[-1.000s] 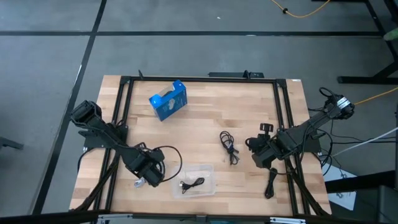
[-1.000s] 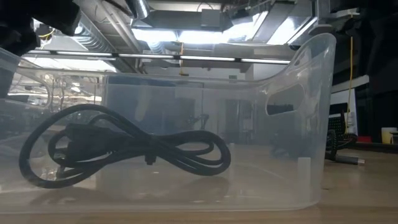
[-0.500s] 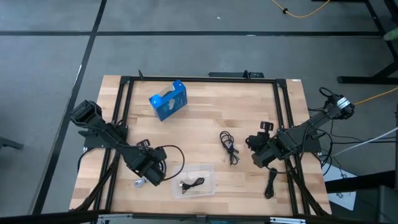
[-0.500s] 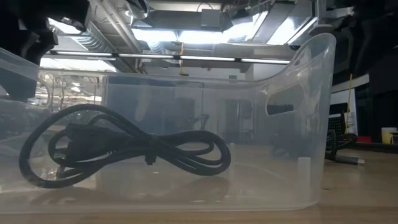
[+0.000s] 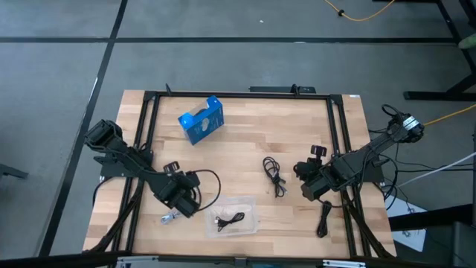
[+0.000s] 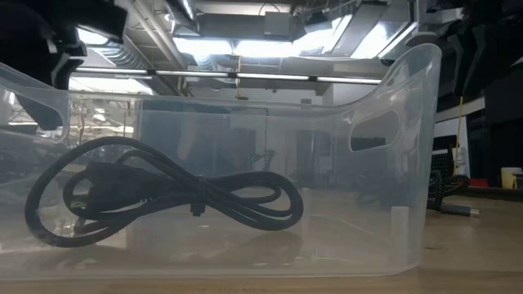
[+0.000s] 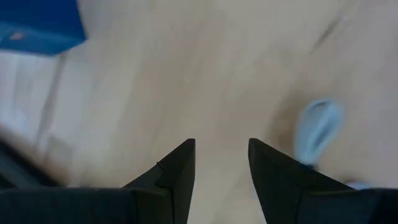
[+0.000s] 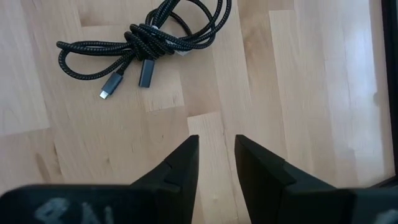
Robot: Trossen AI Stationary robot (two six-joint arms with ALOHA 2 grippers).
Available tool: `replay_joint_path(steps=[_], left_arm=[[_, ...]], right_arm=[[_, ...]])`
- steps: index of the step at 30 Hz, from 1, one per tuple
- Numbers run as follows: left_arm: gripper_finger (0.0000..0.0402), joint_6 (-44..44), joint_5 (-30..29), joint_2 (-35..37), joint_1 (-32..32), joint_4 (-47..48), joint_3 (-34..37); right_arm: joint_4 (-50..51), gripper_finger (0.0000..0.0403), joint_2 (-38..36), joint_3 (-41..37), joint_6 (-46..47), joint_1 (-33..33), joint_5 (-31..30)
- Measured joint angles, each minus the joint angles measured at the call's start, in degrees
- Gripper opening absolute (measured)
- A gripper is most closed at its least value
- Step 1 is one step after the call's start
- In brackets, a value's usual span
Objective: Pick and place USB-C Cables
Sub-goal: Put the white charger cable into the transparent bin
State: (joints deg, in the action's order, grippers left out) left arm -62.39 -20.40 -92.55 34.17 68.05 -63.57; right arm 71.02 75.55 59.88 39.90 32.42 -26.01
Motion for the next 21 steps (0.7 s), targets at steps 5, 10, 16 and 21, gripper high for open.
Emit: replay_joint_path(steps=[5, 10, 16, 21], left_arm=[[0.0143, 0.56, 5.60, 0.46, -4.00, 4.76, 0.07], [0.0143, 5.69, 6.74, 0.41, -7.65, 3.66, 0.04], [0.0143, 5.99, 14.13, 0.35, -8.78, -4.01, 0.25], [0.0143, 5.93, 18.75, 0.34, -6.48, -10.47, 3.31]], right_arm=[[0.00, 0.0108, 0.00, 0.00, -0.07, -0.01, -0.03], [0.00, 0.0108, 0.00, 0.00, -0.07, 0.00, -1.61], [0.00, 0.0108, 0.00, 0.00, 0.09, 0.01, -2.46], [0.00, 0.0108, 0.02, 0.00, 0.24, -0.01, -2.46]])
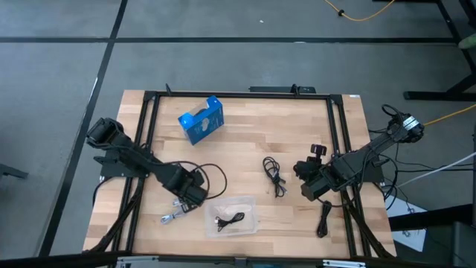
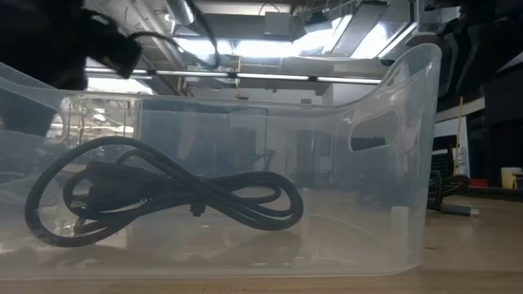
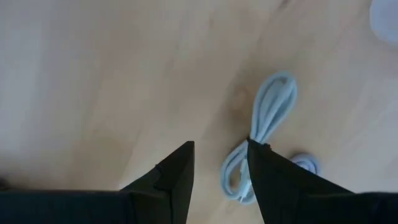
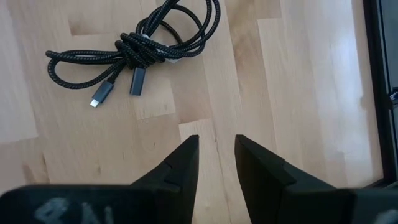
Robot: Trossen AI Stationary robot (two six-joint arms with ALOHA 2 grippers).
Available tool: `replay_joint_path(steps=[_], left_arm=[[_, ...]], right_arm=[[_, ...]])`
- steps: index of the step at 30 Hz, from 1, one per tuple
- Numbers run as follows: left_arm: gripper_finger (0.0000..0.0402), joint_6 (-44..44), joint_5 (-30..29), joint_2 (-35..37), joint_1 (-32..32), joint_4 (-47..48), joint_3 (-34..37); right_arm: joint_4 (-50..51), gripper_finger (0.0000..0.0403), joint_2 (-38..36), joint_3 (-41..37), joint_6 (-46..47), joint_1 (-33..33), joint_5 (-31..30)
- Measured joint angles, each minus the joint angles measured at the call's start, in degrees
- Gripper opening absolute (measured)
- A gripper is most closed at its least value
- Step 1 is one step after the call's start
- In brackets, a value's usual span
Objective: Pick and place USB-C Cables
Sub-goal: Put the white charger cable into the transparent bin
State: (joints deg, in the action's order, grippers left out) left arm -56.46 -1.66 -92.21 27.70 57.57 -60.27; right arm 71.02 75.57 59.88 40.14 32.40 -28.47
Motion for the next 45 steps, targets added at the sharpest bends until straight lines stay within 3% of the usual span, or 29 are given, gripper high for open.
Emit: replay_joint_path(steps=[10, 20, 28, 35, 45], left_arm=[[0.0143, -6.04, 1.26, -0.06, 4.17, -10.59, 6.90], [0.0143, -6.30, -5.73, -0.06, 4.08, -8.76, 6.84], [0.0143, -2.78, -8.28, -0.04, 2.21, -8.69, 0.87], [0.0143, -3.44, -3.15, -0.04, 3.19, -8.62, -0.29], [0.0143, -3.33, -3.58, -0.04, 5.63, -8.88, 0.20]], right_arm=[[0.00, 0.0108, 0.00, 0.00, -0.04, 0.00, 0.00], [-0.02, 0.0108, 0.00, 0.00, -0.06, 0.02, 0.00], [-0.36, 0.0108, 0.00, 0.00, -0.07, 0.01, 0.00], [-0.96, 0.0108, 0.00, 0.00, -0.07, 0.01, 0.00], [-0.97, 0.0108, 0.00, 0.00, -0.07, 0.00, 0.00]])
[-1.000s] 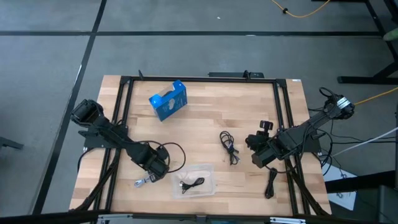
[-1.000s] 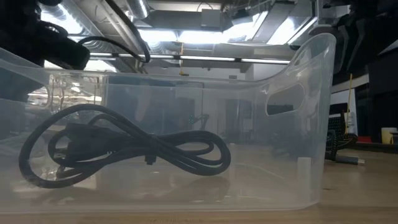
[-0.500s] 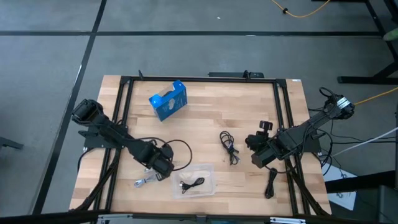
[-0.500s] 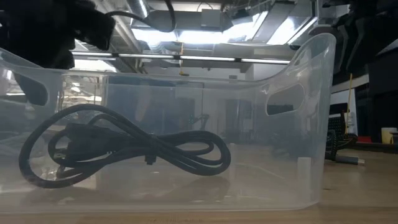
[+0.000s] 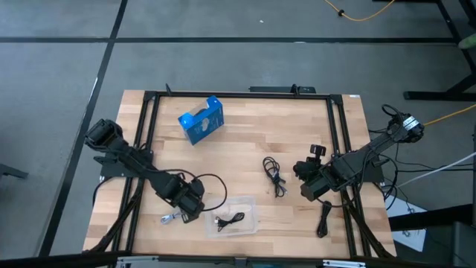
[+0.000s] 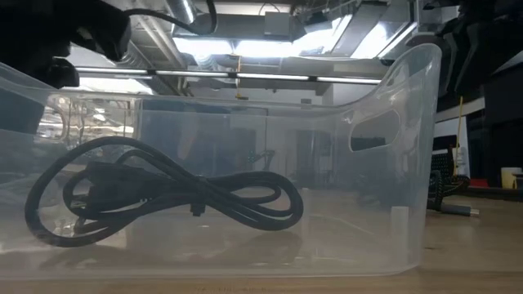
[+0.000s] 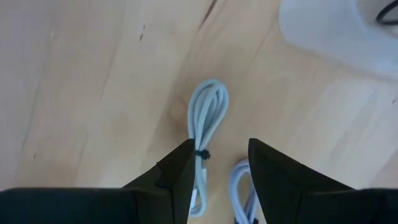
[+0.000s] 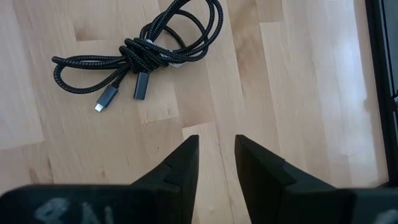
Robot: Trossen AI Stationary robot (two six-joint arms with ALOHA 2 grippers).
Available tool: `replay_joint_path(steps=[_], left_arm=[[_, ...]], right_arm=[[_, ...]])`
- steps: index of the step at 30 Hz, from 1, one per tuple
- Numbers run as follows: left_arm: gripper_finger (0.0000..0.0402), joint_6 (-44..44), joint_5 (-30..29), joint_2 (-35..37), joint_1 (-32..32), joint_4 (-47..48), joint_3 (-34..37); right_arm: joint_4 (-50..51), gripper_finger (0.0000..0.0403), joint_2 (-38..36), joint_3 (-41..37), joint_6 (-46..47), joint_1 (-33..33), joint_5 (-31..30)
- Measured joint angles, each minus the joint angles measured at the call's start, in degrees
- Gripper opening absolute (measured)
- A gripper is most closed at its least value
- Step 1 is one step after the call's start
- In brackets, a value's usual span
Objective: Pick and place USB-C Cables
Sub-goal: Put the white charger cable into the transparent bin
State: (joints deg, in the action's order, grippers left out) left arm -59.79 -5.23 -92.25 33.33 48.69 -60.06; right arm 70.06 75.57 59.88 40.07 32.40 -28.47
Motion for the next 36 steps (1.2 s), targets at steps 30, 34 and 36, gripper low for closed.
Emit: replay_joint_path(steps=[30, 34, 36], left_arm=[[0.0141, -3.22, 1.68, 0.04, 0.25, -7.91, 11.40], [0.0141, -4.17, 1.44, 0.28, 0.23, -11.39, 13.64], [0.0141, -4.20, 1.39, 0.33, 0.25, -11.67, 14.50]], right_arm=[[-0.41, 0.0108, 0.00, 0.00, -0.02, 0.01, 0.02], [-0.43, 0.0108, 0.00, 0.00, -0.02, 0.02, 0.02], [-0.45, 0.0108, 0.00, 0.00, -0.02, 0.02, 0.02]])
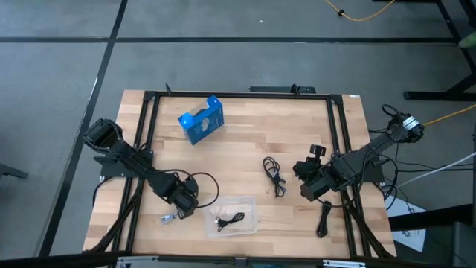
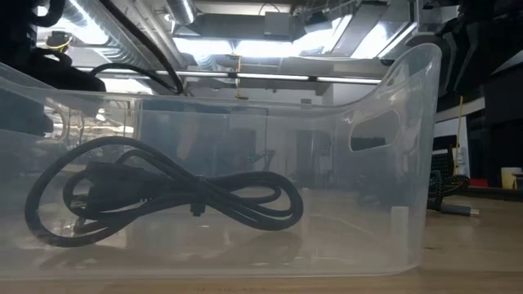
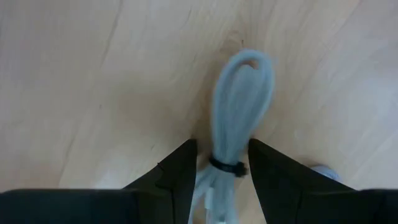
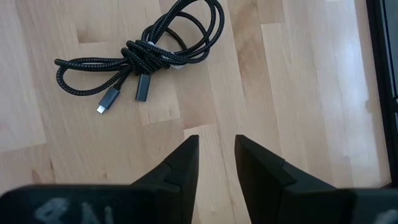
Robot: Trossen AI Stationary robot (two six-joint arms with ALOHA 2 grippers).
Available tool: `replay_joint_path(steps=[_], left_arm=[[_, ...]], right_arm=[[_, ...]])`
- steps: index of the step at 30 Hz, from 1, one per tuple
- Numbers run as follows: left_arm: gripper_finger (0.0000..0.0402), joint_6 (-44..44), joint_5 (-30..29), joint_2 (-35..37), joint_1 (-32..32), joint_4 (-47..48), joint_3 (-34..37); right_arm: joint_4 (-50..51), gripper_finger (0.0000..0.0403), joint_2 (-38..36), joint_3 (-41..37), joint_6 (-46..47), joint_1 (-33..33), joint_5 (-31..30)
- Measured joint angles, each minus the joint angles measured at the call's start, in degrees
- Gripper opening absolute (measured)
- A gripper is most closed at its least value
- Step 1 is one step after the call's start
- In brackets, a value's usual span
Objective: Pick and place USB-C Cables
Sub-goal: Put the white charger cable into the transparent bin
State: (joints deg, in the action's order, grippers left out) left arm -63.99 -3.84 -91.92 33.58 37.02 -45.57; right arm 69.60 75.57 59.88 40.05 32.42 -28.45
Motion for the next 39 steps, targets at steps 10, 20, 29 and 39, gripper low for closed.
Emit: replay_joint_path(steps=[10, 20, 29, 39], left_arm=[[0.0115, -0.23, -1.47, -0.04, -0.04, -0.45, 0.98], [0.0027, -8.12, -10.84, -0.79, 0.42, 9.08, -2.67], [0.0027, -10.71, -23.15, -0.49, 1.06, 29.22, -19.40], [0.0029, 22.86, -33.25, -0.54, -0.23, -4.11, -27.88]], right_arm=[[-0.11, 0.0108, 0.00, -0.02, 0.07, 0.00, 0.00], [-0.15, 0.0108, 0.00, -0.02, 0.02, 0.00, 0.00], [-0.15, 0.0108, 0.00, -0.02, 0.00, -0.02, -0.02], [-0.15, 0.0108, 0.00, -0.02, 0.00, 0.00, -0.42]])
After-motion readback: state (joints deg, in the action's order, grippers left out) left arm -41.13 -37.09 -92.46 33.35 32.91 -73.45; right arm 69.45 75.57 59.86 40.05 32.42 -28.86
